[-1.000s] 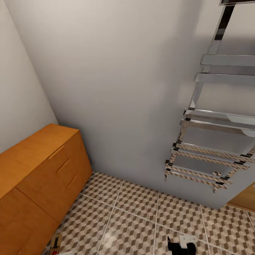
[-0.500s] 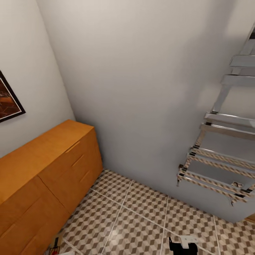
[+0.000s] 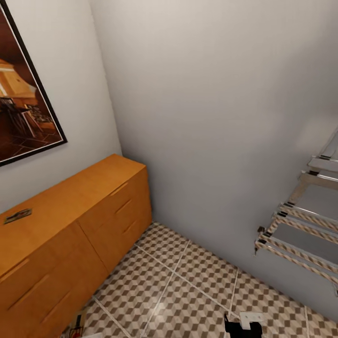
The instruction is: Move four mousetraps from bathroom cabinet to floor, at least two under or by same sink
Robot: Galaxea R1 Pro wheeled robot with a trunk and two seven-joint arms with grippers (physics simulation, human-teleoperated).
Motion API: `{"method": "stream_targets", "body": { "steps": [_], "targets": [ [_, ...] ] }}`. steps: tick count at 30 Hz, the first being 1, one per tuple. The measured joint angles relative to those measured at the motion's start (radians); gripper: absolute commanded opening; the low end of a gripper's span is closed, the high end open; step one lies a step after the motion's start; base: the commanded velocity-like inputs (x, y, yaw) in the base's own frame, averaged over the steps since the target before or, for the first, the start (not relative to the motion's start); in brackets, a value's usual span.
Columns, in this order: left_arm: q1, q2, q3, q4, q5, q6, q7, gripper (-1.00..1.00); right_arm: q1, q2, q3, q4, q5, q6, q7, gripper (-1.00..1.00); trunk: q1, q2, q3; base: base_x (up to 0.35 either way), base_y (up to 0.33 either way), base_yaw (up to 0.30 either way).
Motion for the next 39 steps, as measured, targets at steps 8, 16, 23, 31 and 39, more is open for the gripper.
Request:
{"method": "stream_targets", "body": {
  "steps": [8,16,23,31,39],
  "targets": [
    [0.000,-0.002,0.000,0.000,-0.001,0.000,0.000,-1.00,0.000,0.000,0.000,0.000,0.000,0.000,0.000,1.00,0.000,0.000,0.000,0.000,0.000,0.284],
    [0.000,-0.003,0.001,-0.001,-0.001,0.000,0.001,-1.00,0.000,0.000,0.000,0.000,0.001,0.000,0.000,1.00,0.000,0.000,0.000,0.000,0.000,0.284],
    [0.000,-0.003,0.001,0.000,-0.002,0.000,0.000,-1.00,0.000,0.000,0.000,0.000,0.001,0.000,0.000,1.00,0.000,0.000,0.000,0.000,0.000,0.284],
    [0.000,-0.003,0.001,0.000,-0.002,0.000,0.000,-1.00,0.000,0.001,0.001,0.000,0.002,0.000,0.000,1.00,0.000,0.000,0.000,0.000,0.000,0.284],
    [0.000,-0.007,0.001,0.000,-0.002,0.000,0.000,-1.00,0.000,0.001,0.001,0.000,0.002,0.001,0.000,1.00,0.000,0.000,0.000,0.000,0.000,0.284]
  ]
}}
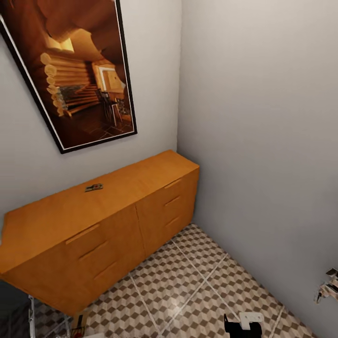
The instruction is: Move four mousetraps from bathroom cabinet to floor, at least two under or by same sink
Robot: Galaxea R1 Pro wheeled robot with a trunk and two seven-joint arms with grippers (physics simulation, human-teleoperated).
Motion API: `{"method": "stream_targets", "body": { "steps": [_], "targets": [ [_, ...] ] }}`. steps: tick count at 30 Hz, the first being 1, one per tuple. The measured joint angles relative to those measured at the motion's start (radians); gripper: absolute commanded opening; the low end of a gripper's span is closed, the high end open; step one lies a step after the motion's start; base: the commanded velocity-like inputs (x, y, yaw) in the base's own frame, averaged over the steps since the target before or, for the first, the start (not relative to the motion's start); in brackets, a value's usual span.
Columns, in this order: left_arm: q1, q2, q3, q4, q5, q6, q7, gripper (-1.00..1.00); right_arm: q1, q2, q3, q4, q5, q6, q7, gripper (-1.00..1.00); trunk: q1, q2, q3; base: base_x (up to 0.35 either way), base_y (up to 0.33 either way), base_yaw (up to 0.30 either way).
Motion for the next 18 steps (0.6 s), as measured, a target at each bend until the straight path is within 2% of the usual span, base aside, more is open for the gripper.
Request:
{"method": "stream_targets", "body": {
  "steps": [18],
  "targets": [
    [0.001,-0.009,0.000,0.000,0.000,0.001,0.000,-1.00,0.000,0.002,0.001,0.001,0.000,0.000,0.001,1.00,0.000,0.000,0.000,0.000,0.000,0.284]
  ]
}}
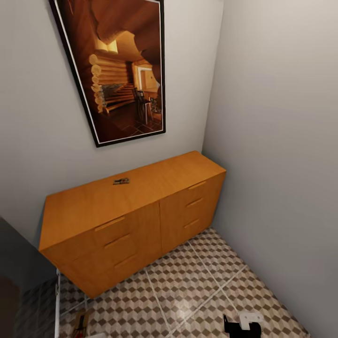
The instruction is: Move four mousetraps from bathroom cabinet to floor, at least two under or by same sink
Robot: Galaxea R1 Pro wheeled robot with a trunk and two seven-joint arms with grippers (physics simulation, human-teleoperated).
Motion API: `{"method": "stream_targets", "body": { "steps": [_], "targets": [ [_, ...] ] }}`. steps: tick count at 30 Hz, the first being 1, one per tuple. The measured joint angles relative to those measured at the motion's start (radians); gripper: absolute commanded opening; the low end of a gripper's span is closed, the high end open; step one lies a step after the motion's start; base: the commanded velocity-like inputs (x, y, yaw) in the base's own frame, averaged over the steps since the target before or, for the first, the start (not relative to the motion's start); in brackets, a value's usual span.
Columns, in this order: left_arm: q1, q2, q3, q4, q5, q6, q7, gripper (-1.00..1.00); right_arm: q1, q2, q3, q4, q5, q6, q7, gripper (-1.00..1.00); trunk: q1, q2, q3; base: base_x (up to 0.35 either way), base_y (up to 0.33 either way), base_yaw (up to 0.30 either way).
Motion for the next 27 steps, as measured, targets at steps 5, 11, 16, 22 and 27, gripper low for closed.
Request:
{"method": "stream_targets", "body": {
  "steps": [5,11,16,22,27],
  "targets": [
    [0.000,0.000,0.000,0.000,0.000,0.000,0.000,-1.00,0.000,0.001,0.000,0.000,0.000,0.000,0.000,1.00,0.000,0.000,0.000,0.000,0.000,0.284],
    [0.000,0.000,0.000,0.000,0.000,0.000,0.000,-1.00,0.000,0.001,0.000,0.000,0.000,0.000,0.000,1.00,0.000,0.000,0.000,0.000,0.000,0.284],
    [0.000,0.000,0.000,0.000,0.000,0.000,0.000,-1.00,0.000,0.003,0.000,0.000,0.000,0.000,0.000,1.00,0.000,0.000,0.000,0.000,0.000,0.284],
    [0.000,0.000,0.000,0.000,0.000,0.000,0.000,-1.00,0.000,0.003,0.000,0.000,0.000,0.000,0.001,1.00,0.000,0.000,0.000,0.000,0.000,0.284],
    [0.000,0.000,0.000,0.000,0.000,0.001,0.000,-1.00,0.000,0.003,0.000,0.000,0.000,0.000,0.001,1.00,0.000,0.000,0.000,0.000,0.000,0.284]
  ]
}}
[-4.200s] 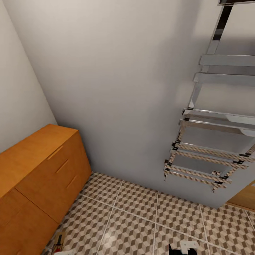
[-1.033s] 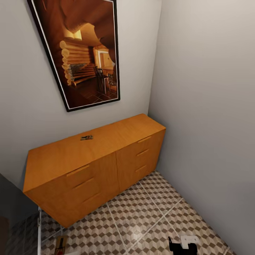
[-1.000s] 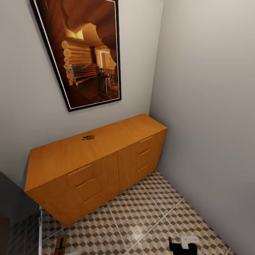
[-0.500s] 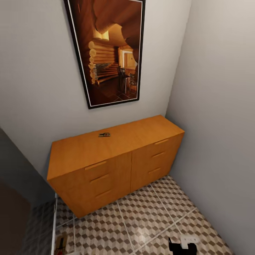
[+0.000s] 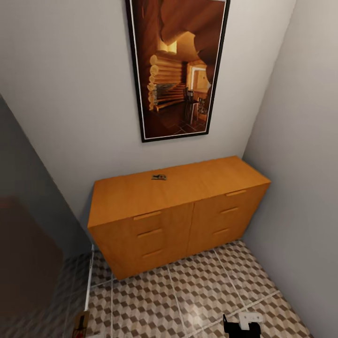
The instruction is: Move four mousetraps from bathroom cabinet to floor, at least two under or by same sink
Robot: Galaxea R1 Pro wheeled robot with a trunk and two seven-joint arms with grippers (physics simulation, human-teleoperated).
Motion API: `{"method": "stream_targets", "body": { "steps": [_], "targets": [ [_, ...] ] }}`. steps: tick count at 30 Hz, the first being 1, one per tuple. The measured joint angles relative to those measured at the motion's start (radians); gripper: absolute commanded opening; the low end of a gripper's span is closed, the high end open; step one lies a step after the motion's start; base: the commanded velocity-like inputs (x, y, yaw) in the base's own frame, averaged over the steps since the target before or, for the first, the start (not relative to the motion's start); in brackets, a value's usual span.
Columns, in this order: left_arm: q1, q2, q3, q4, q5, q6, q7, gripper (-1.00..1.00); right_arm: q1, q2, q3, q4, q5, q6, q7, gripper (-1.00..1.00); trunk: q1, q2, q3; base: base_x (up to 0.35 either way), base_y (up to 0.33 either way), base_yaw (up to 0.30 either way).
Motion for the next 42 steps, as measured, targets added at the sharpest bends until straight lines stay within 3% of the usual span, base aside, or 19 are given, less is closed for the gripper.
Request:
{"method": "stream_targets", "body": {
  "steps": [14,26,42],
  "targets": [
    [0.000,0.000,0.000,0.000,0.000,0.000,-0.002,-1.00,0.000,-0.003,0.000,0.000,0.001,-0.001,0.000,1.00,0.000,0.000,0.000,0.000,0.000,0.261],
    [0.000,0.000,0.000,0.000,0.000,0.000,-0.002,-1.00,0.000,-0.018,0.002,0.008,0.004,-0.002,0.001,1.00,0.000,0.000,0.000,0.000,0.000,0.021],
    [0.000,-0.002,0.000,0.000,0.000,0.001,-0.002,-1.00,0.000,-0.012,0.002,0.008,0.002,-0.002,0.000,1.00,0.000,0.000,0.000,0.000,-0.089,0.007]
  ]
}}
